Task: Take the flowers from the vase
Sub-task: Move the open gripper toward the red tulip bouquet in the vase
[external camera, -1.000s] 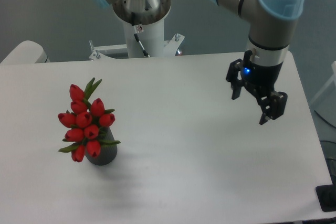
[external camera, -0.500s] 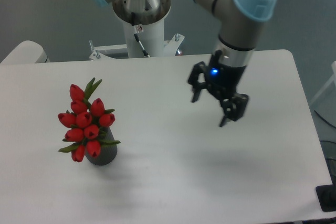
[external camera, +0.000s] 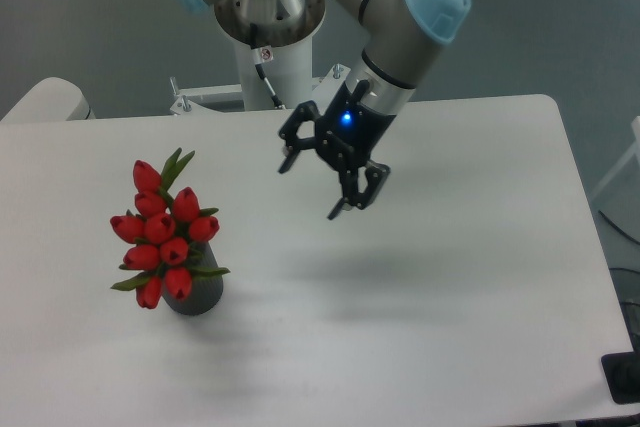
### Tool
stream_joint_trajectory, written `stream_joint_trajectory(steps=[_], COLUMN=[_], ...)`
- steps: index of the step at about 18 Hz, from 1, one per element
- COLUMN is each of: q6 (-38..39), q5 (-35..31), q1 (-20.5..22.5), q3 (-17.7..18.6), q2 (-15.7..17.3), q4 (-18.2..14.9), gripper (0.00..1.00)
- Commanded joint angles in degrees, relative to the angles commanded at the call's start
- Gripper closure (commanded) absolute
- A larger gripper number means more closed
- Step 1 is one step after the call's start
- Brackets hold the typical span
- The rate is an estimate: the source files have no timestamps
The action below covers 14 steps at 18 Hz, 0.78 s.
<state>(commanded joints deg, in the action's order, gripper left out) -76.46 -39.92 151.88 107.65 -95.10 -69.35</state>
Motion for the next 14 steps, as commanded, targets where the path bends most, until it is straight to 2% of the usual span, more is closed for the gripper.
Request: stream_joint_trajectory(steps=[3, 7, 10, 14], q6=[0.17, 0.17, 0.26, 0.52], q5=[2.91, 2.92, 2.57, 2.39], q1=[-0.35, -1.84, -4.3, -6.5], q3=[3.25, 6.16, 5.55, 5.38], q2=[0.53, 0.62, 0.36, -0.26], q4=[5.87, 13.79, 16.16, 16.27], gripper=[0.0, 0.0, 0.0, 0.0])
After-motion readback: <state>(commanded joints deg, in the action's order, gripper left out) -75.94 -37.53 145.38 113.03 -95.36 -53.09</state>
